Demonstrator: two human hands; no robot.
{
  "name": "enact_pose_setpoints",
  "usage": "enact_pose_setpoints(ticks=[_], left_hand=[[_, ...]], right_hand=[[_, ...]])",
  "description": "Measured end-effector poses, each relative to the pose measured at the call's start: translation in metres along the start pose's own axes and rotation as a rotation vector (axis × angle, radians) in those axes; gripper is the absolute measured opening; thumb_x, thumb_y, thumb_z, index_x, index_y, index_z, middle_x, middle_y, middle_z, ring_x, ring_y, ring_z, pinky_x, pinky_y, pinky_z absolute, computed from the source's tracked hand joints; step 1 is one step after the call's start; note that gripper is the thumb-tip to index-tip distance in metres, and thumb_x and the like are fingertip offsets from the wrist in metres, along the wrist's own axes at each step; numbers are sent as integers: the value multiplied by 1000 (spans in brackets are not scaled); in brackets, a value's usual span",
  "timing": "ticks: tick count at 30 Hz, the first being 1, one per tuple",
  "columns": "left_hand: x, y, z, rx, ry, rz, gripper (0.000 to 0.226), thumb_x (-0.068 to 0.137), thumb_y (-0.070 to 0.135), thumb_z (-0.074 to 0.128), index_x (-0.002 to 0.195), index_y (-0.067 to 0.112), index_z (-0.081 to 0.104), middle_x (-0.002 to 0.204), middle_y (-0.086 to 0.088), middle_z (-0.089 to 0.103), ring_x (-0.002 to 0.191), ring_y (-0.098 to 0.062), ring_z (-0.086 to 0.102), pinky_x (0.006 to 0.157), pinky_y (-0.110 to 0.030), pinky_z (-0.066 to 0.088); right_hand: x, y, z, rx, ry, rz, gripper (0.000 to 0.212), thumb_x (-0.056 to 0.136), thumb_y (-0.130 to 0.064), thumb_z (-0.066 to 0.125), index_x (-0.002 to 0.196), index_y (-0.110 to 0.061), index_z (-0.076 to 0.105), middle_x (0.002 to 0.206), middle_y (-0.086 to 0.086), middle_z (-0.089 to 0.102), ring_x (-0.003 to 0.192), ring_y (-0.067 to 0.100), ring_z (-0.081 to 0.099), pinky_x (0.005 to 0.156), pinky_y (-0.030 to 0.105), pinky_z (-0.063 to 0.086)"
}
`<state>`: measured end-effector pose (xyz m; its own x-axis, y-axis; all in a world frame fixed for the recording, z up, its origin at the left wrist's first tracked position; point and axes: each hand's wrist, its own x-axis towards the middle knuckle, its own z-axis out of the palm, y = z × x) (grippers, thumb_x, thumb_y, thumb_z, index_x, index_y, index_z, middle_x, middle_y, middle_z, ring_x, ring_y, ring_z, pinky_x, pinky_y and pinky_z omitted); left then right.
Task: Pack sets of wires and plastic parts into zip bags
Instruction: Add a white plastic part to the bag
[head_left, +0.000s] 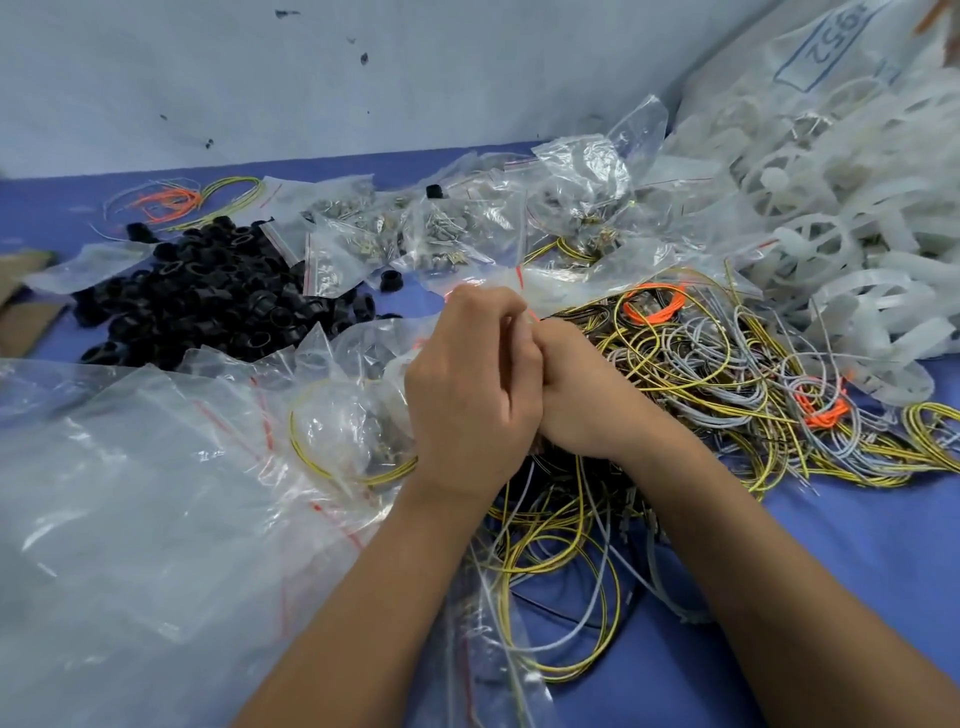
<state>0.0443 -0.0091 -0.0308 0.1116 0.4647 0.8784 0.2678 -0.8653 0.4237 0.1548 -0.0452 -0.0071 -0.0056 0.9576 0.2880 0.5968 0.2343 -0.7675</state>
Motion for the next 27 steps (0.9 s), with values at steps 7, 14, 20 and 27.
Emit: enact_pose_setpoints(ticks=[7, 14, 20, 27], left_hand=[[1, -8, 8, 74, -133, -9, 7, 95, 5, 61, 100, 9, 59, 84, -2, 58, 71, -14, 50, 59, -24, 37], [2, -14, 13, 87, -172, 5, 7, 95, 3, 63, 97, 9, 60, 81, 0, 59, 68, -11, 48, 59, -26, 40], [0, -16, 15, 66, -202, 11, 6, 96, 3, 64, 96, 8, 61, 82, -1, 60, 68, -12, 49, 63, -21, 39], [-2, -14, 19, 89, -205, 16, 4, 95, 4, 64, 96, 7, 61, 82, -2, 60, 70, -12, 48, 64, -18, 33]], right_hand=[[5, 10, -27, 282, 371, 88, 45, 77, 21, 43, 93, -5, 76, 83, 7, 78, 76, 19, 76, 62, 34, 63], [13, 48, -83, -586, 866, 262, 29, 90, -12, 58, 113, -18, 75, 108, 2, 75, 106, 24, 65, 94, 31, 49], [11, 87, -124, -830, 767, 674, 67, 87, -14, 63, 149, -18, 40, 155, 17, 34, 142, 41, 28, 110, 48, 38], [9, 109, -137, -816, 547, 766, 73, 99, -22, 58, 161, -19, 18, 159, 22, 27, 143, 44, 33, 115, 53, 36]])
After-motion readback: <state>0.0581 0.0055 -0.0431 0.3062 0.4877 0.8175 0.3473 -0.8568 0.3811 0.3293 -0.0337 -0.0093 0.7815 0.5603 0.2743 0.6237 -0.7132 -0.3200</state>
